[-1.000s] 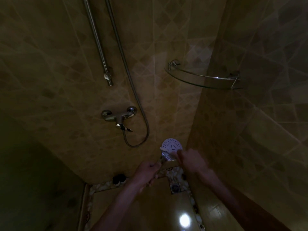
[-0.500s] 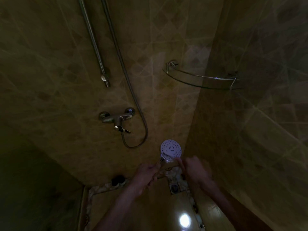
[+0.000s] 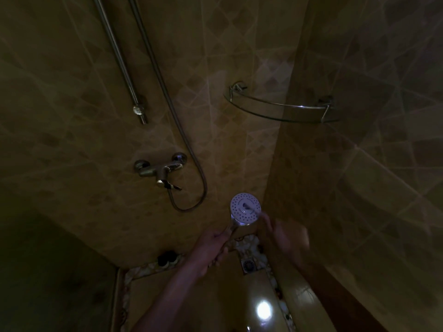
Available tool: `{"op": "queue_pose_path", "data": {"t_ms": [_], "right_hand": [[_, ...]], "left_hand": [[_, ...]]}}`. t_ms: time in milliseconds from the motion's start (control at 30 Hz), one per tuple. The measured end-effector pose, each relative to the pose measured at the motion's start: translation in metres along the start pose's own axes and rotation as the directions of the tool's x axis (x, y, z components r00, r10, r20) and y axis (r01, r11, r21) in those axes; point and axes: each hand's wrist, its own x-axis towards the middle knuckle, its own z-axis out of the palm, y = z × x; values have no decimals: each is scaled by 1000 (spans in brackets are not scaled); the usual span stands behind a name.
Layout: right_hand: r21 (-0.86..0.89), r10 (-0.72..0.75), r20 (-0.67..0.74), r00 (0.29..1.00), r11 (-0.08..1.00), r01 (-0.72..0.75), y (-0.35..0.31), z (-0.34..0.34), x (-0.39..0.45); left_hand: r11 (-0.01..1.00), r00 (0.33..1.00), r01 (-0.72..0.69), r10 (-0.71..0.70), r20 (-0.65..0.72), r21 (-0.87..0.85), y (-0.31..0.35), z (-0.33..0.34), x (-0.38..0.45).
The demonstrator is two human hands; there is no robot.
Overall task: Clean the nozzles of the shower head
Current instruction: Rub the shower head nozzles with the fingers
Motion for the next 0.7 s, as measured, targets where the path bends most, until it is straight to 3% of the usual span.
{"op": "queue_pose_path", "data": {"t_ms": [67, 133, 300, 467, 700], "right_hand": [[-178, 131, 5, 991, 976, -128, 11, -14, 15], [-177, 148, 30, 989, 974, -140, 16, -15, 19], [-125, 71, 3, 997, 990, -70, 25, 5, -4], [17, 208, -64, 976, 978, -207, 40, -19, 6], [-162, -72, -57, 996, 985, 62, 2, 5, -20]], "left_hand": [[1000, 1000, -17, 17, 13, 5, 2, 2, 0], [1000, 999, -18, 17, 27, 19, 4, 3, 0], [998, 1000, 29, -29, -4, -64, 10, -5, 0], [997, 998, 60, -61, -23, -49, 11, -9, 1], [997, 1000, 12, -13, -9, -70, 4, 3, 4]]}}
